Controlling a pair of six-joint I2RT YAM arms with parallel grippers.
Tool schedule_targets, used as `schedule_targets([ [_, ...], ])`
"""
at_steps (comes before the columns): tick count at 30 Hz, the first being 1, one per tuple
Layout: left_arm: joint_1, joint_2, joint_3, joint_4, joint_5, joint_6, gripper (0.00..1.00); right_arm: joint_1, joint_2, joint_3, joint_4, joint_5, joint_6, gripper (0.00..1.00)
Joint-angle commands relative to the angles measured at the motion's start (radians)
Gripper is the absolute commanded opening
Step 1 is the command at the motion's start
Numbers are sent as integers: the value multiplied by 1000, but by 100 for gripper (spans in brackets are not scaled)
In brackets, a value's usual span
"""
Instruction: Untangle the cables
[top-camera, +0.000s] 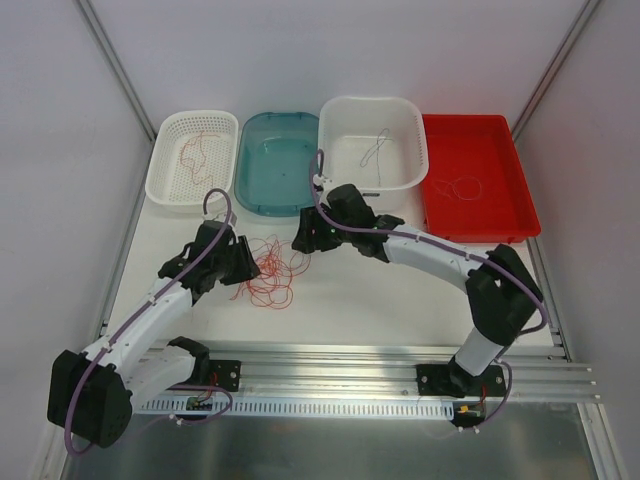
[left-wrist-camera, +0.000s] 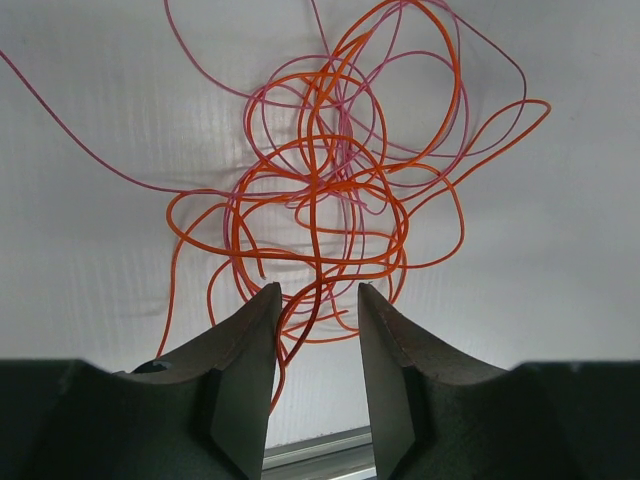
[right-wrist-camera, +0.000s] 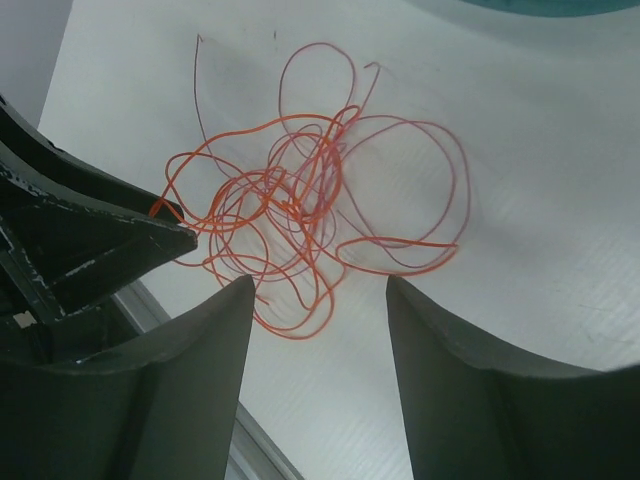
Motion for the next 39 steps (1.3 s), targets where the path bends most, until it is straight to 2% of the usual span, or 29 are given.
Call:
schedule_targets([
  [1,-14,7,-13,30,0,-26,37,19,59,67,126,-19,108,57],
  [5,-18,10,-18,33,-3,-29,37,30,134,91,155,-44,109,45],
  [8,-23,13,-22,38,-5,-31,37,35,167,120,160,-64,107,40],
  [19,-30,15,-25,41,0,-29,36,42,289,153,169,-105,110,30],
  [26,-34,27,-24,41,-11,-31,36,46,305,146,173,-117,103,23],
  [34,-38,52,-38,55,-25,-49,35,44,282,123,184,-134,93,1],
  [39,-38,50,-59,59,-77,-66,29,38,188,122,143,-147,61,1],
])
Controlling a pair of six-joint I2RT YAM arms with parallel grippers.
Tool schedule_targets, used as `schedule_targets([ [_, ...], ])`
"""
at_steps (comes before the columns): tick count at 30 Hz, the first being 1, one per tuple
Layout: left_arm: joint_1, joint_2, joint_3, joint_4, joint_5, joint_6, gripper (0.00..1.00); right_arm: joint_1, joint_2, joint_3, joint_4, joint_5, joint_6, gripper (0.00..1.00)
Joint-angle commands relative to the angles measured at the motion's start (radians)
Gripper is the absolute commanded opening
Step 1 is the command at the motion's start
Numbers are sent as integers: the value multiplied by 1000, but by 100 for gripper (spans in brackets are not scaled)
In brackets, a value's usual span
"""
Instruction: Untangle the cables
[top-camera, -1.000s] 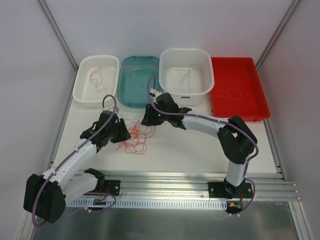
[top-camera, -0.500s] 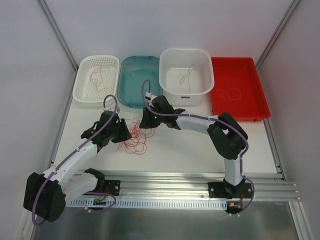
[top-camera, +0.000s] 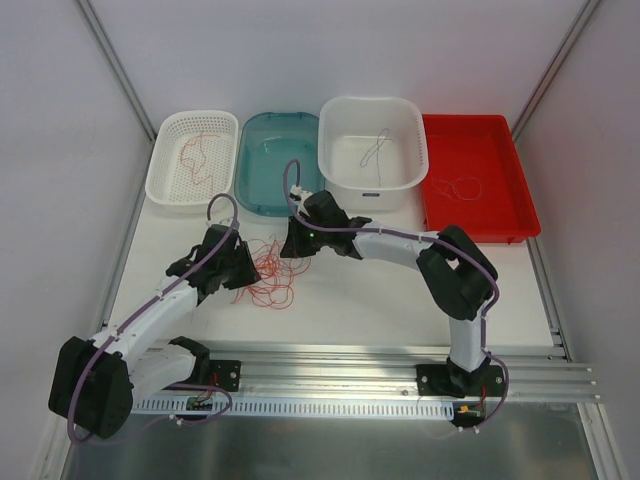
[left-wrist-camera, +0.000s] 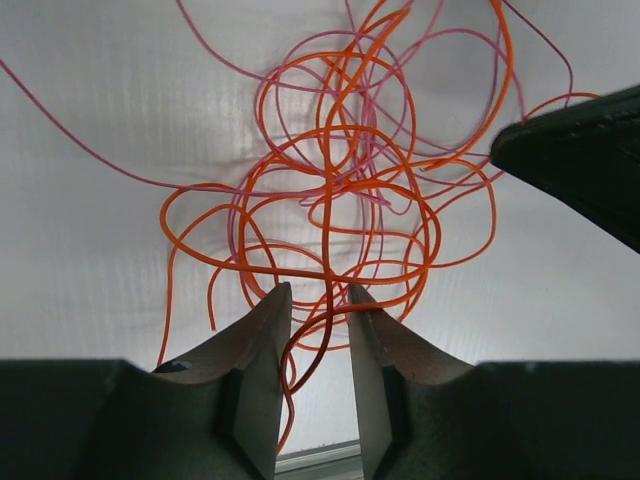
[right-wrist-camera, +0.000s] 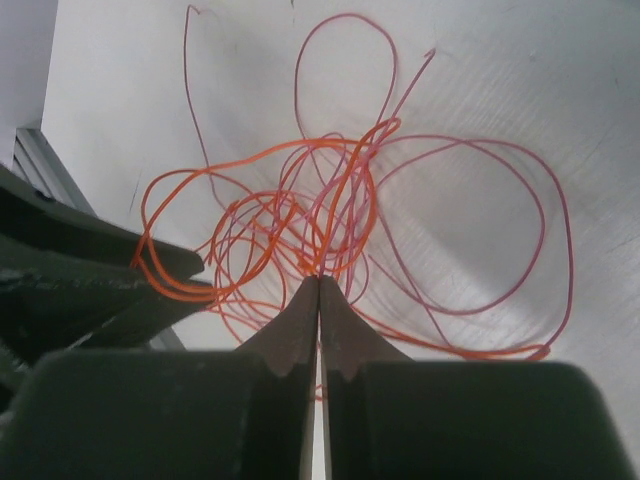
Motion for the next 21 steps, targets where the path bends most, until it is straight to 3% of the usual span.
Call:
schedule_targets([
  [1,-11,-10,-25,18,-83,-28,28,-5,-128,8,-41,-30,-44,1],
  [5,-11,-24,-57,18,-139,-60,17,-34,-235,87,-219,-39,-103,1],
  [15,-11,-32,-123,17,-225,-120,0,-268,-571,221,-386,-318,-112,1],
  [21,-5,-60,-157,2,-291,-186,0,-382,-695,380,-487,-420,-157,1],
])
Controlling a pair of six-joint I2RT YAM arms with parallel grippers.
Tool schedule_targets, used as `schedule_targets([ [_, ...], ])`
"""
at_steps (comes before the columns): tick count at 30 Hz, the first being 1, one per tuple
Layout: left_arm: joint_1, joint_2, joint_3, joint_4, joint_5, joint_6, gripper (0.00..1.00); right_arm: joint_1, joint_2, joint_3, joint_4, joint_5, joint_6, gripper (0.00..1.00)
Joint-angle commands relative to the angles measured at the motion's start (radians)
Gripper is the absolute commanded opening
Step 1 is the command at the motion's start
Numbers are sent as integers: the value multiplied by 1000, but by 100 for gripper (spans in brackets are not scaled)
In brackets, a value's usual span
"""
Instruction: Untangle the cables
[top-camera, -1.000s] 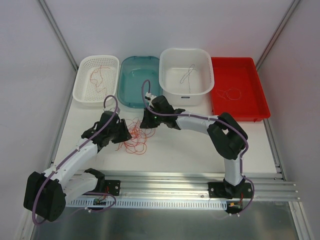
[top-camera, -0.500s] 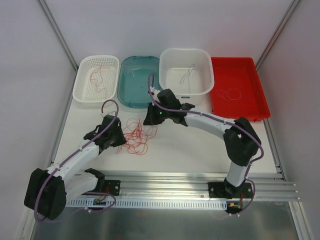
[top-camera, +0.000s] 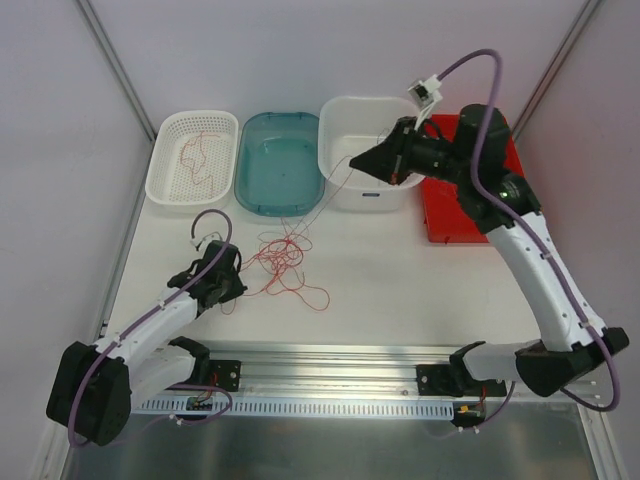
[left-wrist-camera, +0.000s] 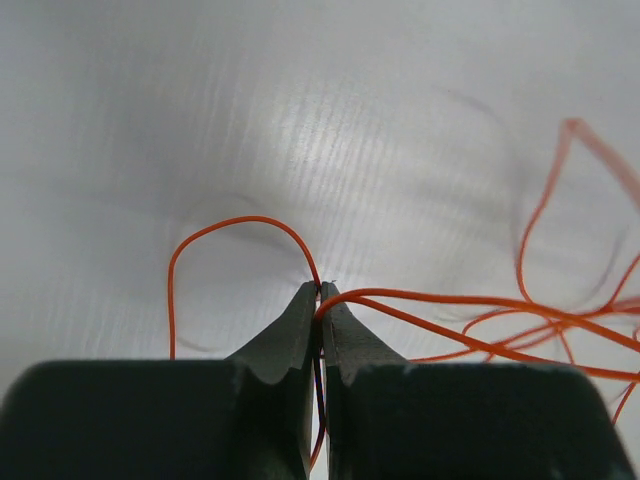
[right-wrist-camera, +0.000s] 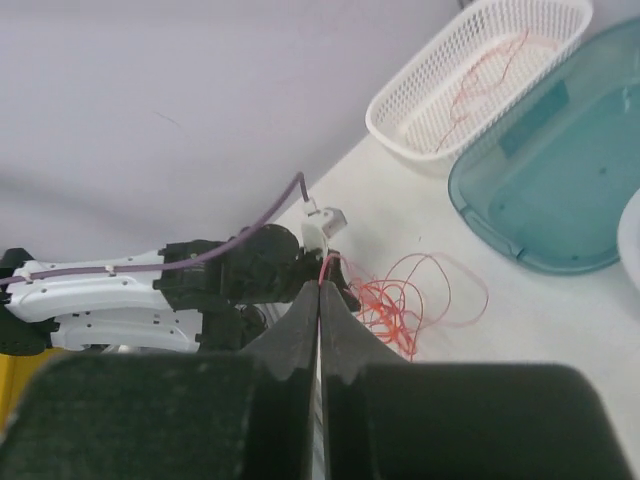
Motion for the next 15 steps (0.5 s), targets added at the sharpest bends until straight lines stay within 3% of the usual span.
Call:
schedule_targets([
  [1,-1,-45,-31,-15,-87,-73,0,-70,-93,92,-85,-117,-51,1],
  [9,83,-149,-59,-94,-161,-203,0,-222,-237,156,-164,-52,-111,1],
  [15,185,-253,-31,-160,-156,-262,0,-288,-334,170,-164,90,-137,1],
])
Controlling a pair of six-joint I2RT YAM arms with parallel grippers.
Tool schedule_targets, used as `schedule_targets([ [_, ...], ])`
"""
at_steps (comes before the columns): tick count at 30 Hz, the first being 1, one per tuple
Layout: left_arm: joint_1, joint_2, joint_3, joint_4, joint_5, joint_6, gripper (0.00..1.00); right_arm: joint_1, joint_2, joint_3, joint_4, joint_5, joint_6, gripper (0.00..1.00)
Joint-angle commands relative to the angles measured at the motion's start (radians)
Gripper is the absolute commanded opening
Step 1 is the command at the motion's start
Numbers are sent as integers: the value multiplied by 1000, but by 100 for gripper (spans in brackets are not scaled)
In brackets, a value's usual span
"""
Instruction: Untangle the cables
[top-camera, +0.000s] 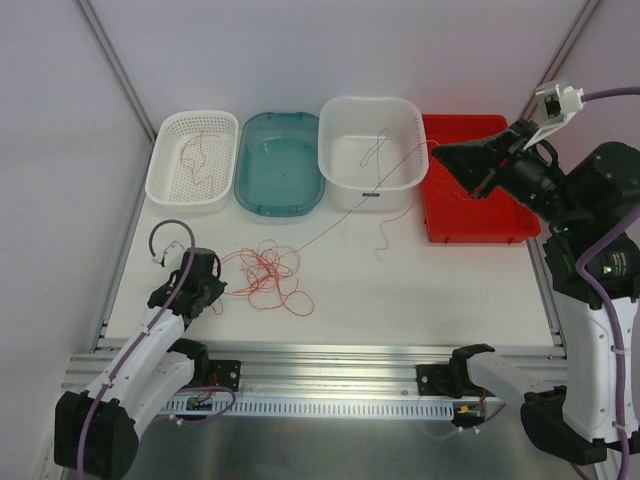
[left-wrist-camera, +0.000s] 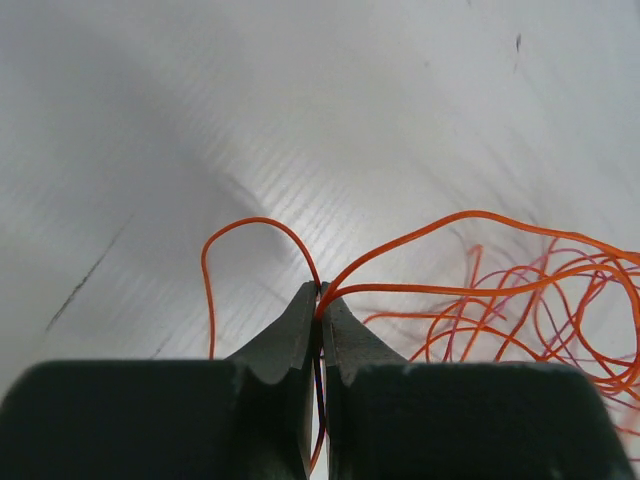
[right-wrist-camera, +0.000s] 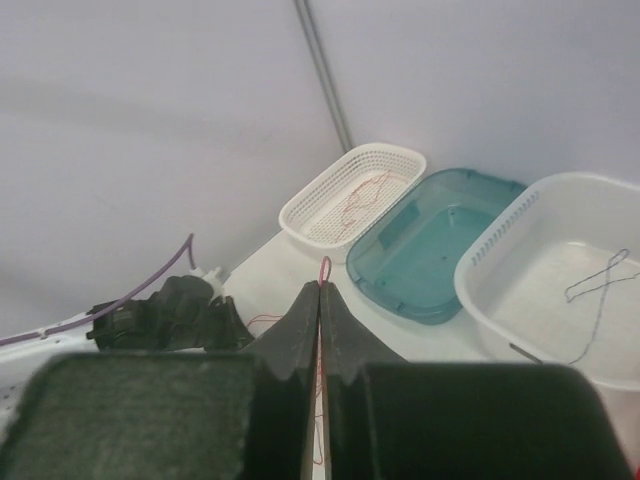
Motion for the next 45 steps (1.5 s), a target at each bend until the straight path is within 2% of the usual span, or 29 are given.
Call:
schedule_targets([
  [1,54,-48,31,-52,-31,-51,0,-20,-42,35,3,90,-43,1],
  [7,75,-23,129,-54,-12,50,0,-20,-53,-65,-17,79,-37,1],
  [9,77,-13,149,-54,-4,79,0,-22,-54,-93,-35,132,-53,1],
  [15,75,-16,111,-54,15,63,0,-34,-70,-67,-74,272,-115,1],
  [18,77,-32,102,-54,33,78,0,-37,-51,-99,-121,278,-106,1],
  [20,75,-45,105,-54,53,105,0,-35,-45,-162,-121,268,-96,1],
  [24,75,-74,129,-55,100,173,0,-35,-56,-450,-92,292,-25,1],
  [26,75,-82,138,-55,114,203,0,-34,-60,-539,-91,326,-5,2],
  [27,75,-88,141,-55,125,210,0,-34,-62,-585,-100,370,-1,6],
  [28,75,-88,141,-57,128,223,0,-34,-63,-651,-112,404,6,13],
  [29,75,-91,145,-57,130,230,0,-29,-69,-681,-124,444,12,33],
  [31,75,-89,148,-57,142,240,0,-11,-79,-727,-161,565,0,48],
  [32,77,-88,152,-57,148,242,0,27,-83,-730,-170,602,-37,58],
  [33,75,-82,154,-55,153,247,0,52,-79,-725,-181,673,-62,62],
  [35,75,-66,163,-55,176,259,0,130,-62,-686,-190,718,-133,67],
  [38,77,-54,180,-55,209,291,0,233,-1,-633,-173,734,-183,68],
  [45,75,-60,169,-54,229,305,0,368,217,-620,67,527,-231,68],
])
